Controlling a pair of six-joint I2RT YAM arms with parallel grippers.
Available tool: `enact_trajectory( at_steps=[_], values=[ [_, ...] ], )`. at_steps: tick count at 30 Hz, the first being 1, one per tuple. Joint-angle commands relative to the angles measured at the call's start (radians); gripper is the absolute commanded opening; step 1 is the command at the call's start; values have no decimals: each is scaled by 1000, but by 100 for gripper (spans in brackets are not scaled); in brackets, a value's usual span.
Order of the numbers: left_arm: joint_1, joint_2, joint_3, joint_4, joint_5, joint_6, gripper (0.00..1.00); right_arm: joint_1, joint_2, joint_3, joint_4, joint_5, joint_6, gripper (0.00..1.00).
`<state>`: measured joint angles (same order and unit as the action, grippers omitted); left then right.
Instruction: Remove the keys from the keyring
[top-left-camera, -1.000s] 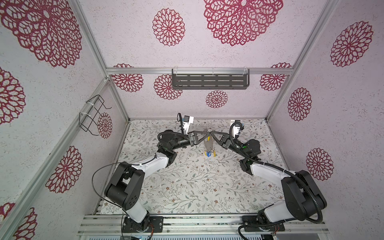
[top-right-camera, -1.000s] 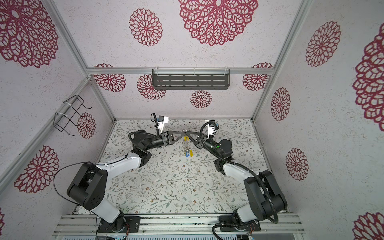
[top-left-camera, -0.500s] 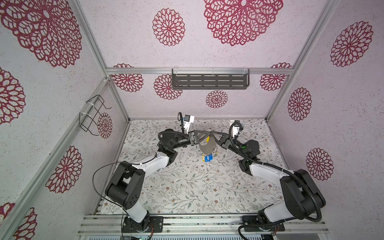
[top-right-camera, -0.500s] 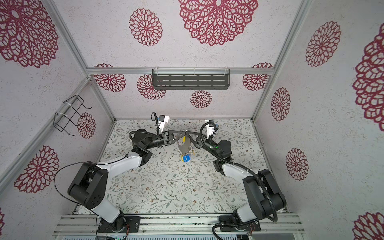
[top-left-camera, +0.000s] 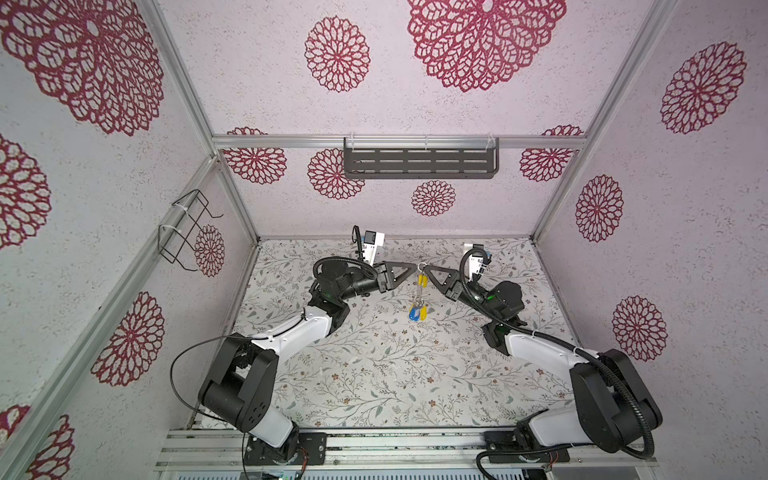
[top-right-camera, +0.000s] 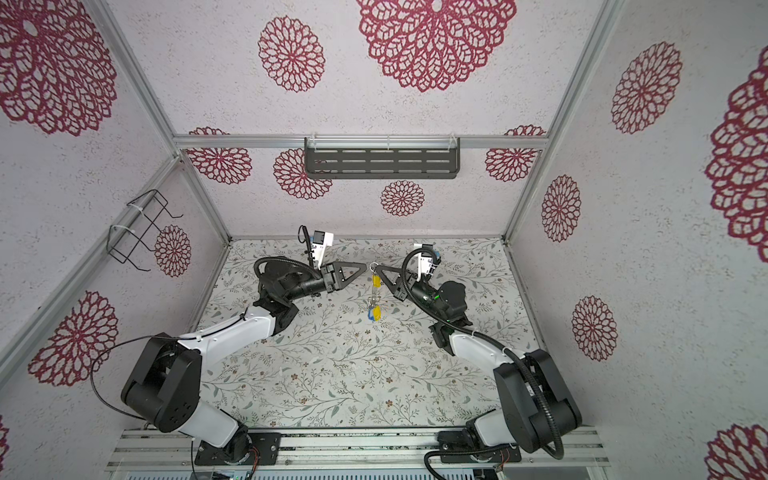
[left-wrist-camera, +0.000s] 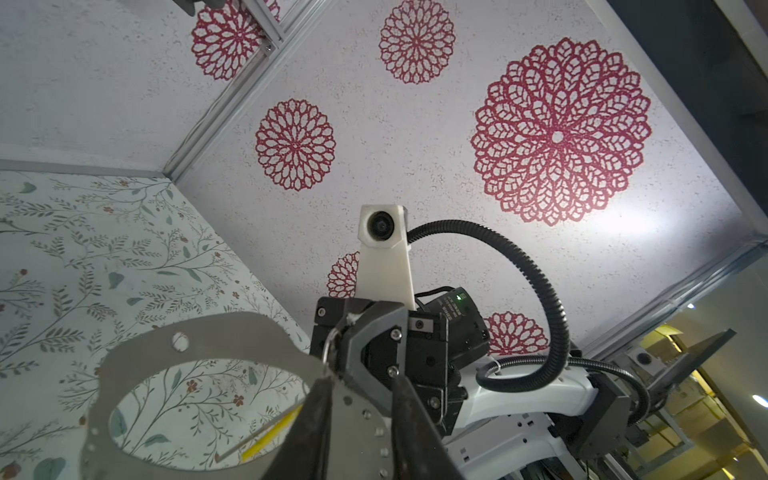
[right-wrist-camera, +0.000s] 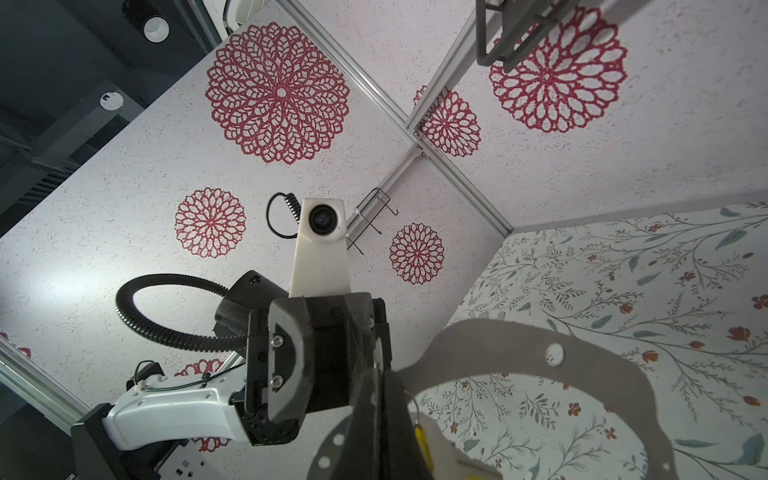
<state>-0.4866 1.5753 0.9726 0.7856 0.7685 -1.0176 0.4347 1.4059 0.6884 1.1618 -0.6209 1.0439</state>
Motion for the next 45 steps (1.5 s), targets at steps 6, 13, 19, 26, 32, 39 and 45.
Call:
enact_trajectory(
  at_steps=[6,13,19,26,32,39,45],
  values=[
    [-22,32,37,-7,-19,18,19,16,12,23,217,32,90,0],
    [-22,29,35,33,-2,-2,23,24,11,22,186,38,61,0],
    [-18,24,19,69,3,-17,29,17,1,23,149,46,41,0],
    [-16,33,27,89,11,-34,15,19,7,34,151,31,46,0],
    [-23,76,38,146,19,-77,12,32,15,46,176,7,57,0],
    [-27,91,50,164,27,-94,5,43,20,47,171,2,51,0],
    [-27,77,50,135,30,-74,0,46,24,42,163,7,43,0]
  ],
)
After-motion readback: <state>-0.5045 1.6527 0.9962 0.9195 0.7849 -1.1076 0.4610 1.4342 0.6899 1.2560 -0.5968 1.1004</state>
